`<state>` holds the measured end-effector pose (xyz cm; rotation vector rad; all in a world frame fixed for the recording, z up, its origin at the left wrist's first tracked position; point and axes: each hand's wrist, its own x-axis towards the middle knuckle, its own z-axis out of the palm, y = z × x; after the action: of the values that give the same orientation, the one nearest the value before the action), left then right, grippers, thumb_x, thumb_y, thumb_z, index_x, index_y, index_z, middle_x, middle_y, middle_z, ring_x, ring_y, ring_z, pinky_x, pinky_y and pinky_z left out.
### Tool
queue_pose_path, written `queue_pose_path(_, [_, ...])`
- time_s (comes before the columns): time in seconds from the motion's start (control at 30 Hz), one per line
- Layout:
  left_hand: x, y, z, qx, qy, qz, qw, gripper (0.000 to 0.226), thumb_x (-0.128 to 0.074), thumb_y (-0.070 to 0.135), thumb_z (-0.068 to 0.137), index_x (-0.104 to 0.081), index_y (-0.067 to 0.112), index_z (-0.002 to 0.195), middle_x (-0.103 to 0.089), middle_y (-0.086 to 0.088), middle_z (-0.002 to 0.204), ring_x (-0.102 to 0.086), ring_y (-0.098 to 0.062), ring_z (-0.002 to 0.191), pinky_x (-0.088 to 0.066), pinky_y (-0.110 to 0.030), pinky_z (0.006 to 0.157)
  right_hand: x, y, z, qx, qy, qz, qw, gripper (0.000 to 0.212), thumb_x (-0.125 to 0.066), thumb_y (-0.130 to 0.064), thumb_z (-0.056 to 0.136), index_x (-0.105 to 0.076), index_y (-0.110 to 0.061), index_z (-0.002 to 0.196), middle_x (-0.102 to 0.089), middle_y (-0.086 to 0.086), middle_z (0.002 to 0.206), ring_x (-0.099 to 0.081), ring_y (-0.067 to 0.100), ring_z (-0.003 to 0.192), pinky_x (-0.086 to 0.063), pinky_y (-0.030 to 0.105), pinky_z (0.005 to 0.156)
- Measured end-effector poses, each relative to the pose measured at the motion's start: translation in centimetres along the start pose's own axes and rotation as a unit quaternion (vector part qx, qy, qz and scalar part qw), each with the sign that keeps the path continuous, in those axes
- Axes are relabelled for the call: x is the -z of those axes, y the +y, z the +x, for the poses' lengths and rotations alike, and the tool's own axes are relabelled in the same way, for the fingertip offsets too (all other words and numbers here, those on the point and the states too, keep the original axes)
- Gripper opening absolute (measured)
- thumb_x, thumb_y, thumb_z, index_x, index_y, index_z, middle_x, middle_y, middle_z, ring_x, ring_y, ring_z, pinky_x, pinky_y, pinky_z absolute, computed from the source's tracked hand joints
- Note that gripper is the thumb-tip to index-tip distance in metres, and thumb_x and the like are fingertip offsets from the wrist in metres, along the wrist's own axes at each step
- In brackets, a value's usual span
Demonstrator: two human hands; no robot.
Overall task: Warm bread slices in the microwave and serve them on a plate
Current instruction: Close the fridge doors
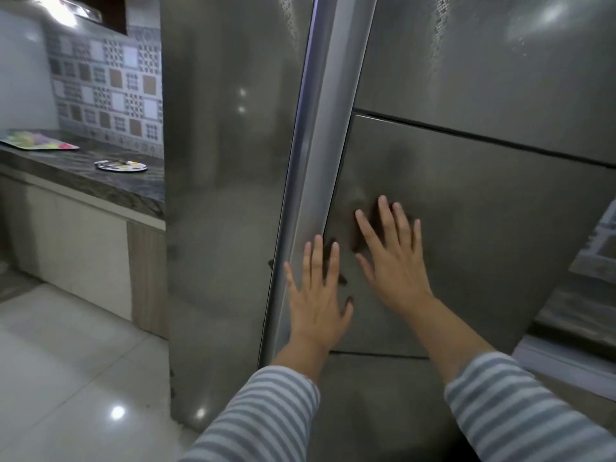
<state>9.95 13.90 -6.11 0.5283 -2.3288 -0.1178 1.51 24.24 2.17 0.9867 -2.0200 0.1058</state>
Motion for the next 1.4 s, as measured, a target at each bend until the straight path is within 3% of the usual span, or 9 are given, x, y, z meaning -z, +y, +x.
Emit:
queue_pose_path(0.1, [-1.5, -0.5, 2.0, -0.008, -0.026, -0.037, 0.999, 0.112, -0.063, 0.046, 0.08, 0.022, 0.02, 0.148, 0.032, -0.009, 0.154, 0.022, -0.023, 0.145, -0.011, -0.053, 0.118, -2.2, 0.2, 0.7, 0.009, -0.006, -0.024, 1.0, 0.086, -0.074, -0.03, 0.076, -0.03, -0.023, 0.15, -0.016, 0.015, 0.158, -0.011, 0.034, 0.145, -0.022, 0.064, 0.109])
queue_pose_path(0.27, [-4.9, -1.2, 5.8, 0.008, -0.016, -0.068, 0.998, 0.116, -0.073, 0.039, 0.076, 0.014, 0.019, 0.151, 0.025, -0.01, 0.156, 0.014, -0.022, 0.144, -0.013, -0.046, 0.12, -5.4, 0.7, 3.0, 0.009, -0.019, -0.054, 0.998, 0.088, -0.075, -0.03, 0.075, -0.03, -0.022, 0.15, -0.013, 0.015, 0.159, -0.01, 0.036, 0.146, -0.017, 0.063, 0.111])
queue_pose_path(0.53, [-9.7, -2.7, 12.2, -0.013, -0.042, 0.002, 0.999, 0.112, -0.06, 0.052, 0.085, 0.025, 0.012, 0.145, 0.032, -0.015, 0.152, 0.023, -0.027, 0.145, 0.014, -0.051, 0.111, -10.7, 1.2, 6.8, -0.021, -0.045, -0.101, 0.994, 0.092, -0.073, -0.03, 0.075, -0.022, -0.021, 0.151, -0.004, 0.014, 0.16, -0.001, 0.036, 0.147, -0.01, 0.065, 0.112])
queue_pose_path(0.63, [-11.1, -3.2, 13.7, -0.027, -0.037, 0.012, 0.999, 0.119, -0.059, 0.056, 0.084, 0.035, 0.011, 0.141, 0.038, -0.015, 0.15, 0.028, -0.027, 0.143, 0.009, -0.054, 0.114, -12.0, 1.4, 7.5, -0.031, -0.034, -0.112, 0.993, 0.092, -0.073, -0.032, 0.076, -0.022, -0.022, 0.151, -0.005, 0.015, 0.16, -0.001, 0.037, 0.146, -0.009, 0.066, 0.112])
queue_pose_path(0.77, [-12.6, -4.4, 14.2, -0.051, 0.02, 0.027, 0.998, 0.131, -0.067, 0.065, 0.069, 0.022, 0.007, 0.148, 0.011, -0.017, 0.157, 0.007, -0.027, 0.146, -0.016, -0.058, 0.115, -13.0, 1.2, 7.7, -0.034, -0.021, -0.118, 0.992, 0.09, -0.07, -0.038, 0.078, -0.021, -0.022, 0.152, -0.005, 0.016, 0.16, 0.001, 0.038, 0.146, -0.004, 0.067, 0.111])
queue_pose_path(0.83, [-12.9, -4.8, 14.3, -0.069, 0.022, 0.03, 0.997, 0.132, -0.067, 0.065, 0.069, 0.022, 0.007, 0.148, 0.008, -0.018, 0.157, 0.005, -0.027, 0.147, -0.016, -0.059, 0.115, -13.0, 1.2, 7.6, -0.037, -0.028, -0.124, 0.991, 0.09, -0.068, -0.039, 0.08, -0.019, -0.022, 0.153, -0.004, 0.016, 0.16, 0.002, 0.039, 0.146, -0.003, 0.067, 0.111])
queue_pose_path(1.03, [-11.9, -4.4, 14.2, -0.06, -0.023, 0.025, 0.998, 0.123, -0.063, 0.062, 0.076, 0.022, 0.009, 0.147, 0.021, -0.016, 0.157, 0.013, -0.027, 0.147, -0.001, -0.058, 0.115, -12.4, 0.7, 7.7, -0.045, -0.066, -0.132, 0.988, 0.088, -0.066, -0.039, 0.082, -0.016, -0.024, 0.153, -0.002, 0.015, 0.16, 0.002, 0.041, 0.146, -0.005, 0.068, 0.111])
queue_pose_path(1.17, [-10.2, -4.5, 13.9, -0.052, -0.071, 0.03, 0.996, 0.111, -0.053, 0.059, 0.087, 0.033, 0.015, 0.142, 0.037, -0.01, 0.151, 0.029, -0.022, 0.142, 0.012, -0.057, 0.112, -11.2, -0.2, 7.7, -0.068, -0.105, -0.11, 0.986, 0.091, -0.068, -0.03, 0.08, -0.014, -0.025, 0.153, 0.002, 0.012, 0.161, 0.003, 0.037, 0.147, -0.005, 0.063, 0.113])
queue_pose_path(1.4, [-5.4, -9.3, 7.5, -0.009, -0.167, 0.06, 0.984, 0.095, -0.049, 0.046, 0.094, 0.023, 0.017, 0.148, 0.014, -0.003, 0.161, 0.014, -0.018, 0.148, -0.002, -0.054, 0.118, -9.4, -7.2, 2.9, -0.06, -0.227, 0.028, 0.972, 0.076, -0.06, -0.027, 0.087, -0.02, -0.026, 0.151, 0.006, 0.011, 0.161, 0.009, 0.028, 0.148, 0.0, 0.053, 0.117])
